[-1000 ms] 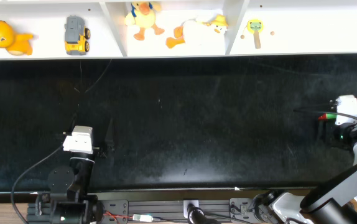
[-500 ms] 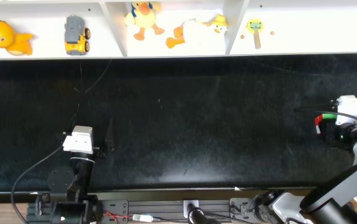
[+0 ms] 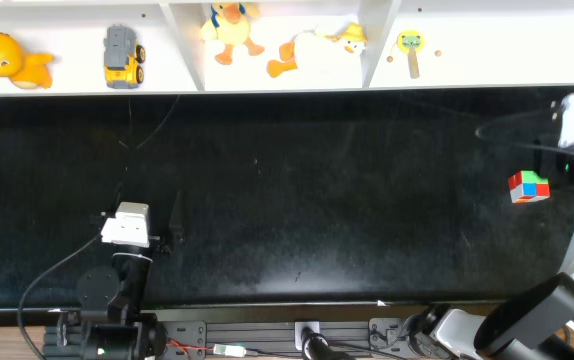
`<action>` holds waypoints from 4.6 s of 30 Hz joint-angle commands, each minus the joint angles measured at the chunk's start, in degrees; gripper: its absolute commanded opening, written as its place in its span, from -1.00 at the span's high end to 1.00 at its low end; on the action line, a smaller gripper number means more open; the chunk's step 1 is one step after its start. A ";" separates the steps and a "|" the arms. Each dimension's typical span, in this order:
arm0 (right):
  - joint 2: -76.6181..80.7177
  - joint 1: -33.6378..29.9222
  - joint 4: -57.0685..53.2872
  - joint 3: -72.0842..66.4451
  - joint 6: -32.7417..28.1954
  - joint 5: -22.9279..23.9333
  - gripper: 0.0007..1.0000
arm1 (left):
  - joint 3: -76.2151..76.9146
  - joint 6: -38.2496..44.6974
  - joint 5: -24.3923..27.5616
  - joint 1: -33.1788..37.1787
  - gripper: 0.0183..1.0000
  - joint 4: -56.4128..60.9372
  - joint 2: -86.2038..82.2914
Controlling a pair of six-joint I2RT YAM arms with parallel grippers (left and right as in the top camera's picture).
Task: Store Toys
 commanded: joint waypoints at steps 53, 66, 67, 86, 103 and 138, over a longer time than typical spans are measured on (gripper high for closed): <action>2.49 -2.38 6.23 -15.32 0.66 13.90 -0.61 | -0.42 1.09 -0.68 -0.48 -1.00 0.28 -0.59; 4.83 -2.36 7.02 -15.32 0.68 12.22 -0.55 | -0.42 1.09 -0.68 -0.48 -1.00 0.28 -0.59; 4.83 -2.36 7.04 -15.32 0.68 12.15 -0.54 | -0.42 1.09 -0.68 -0.48 -1.00 0.28 -0.59; 0.28 2.03 6.60 -15.30 3.04 11.93 0.09 | -0.42 1.09 -0.68 -0.48 -0.99 0.28 -0.59; -1.53 8.92 2.12 -0.33 11.72 11.82 0.15 | -0.42 1.09 -0.68 -0.48 -1.00 0.28 -0.59; 21.88 14.95 -0.68 25.44 18.12 8.74 0.19 | -0.42 1.09 -0.68 -0.48 -1.00 0.28 -0.59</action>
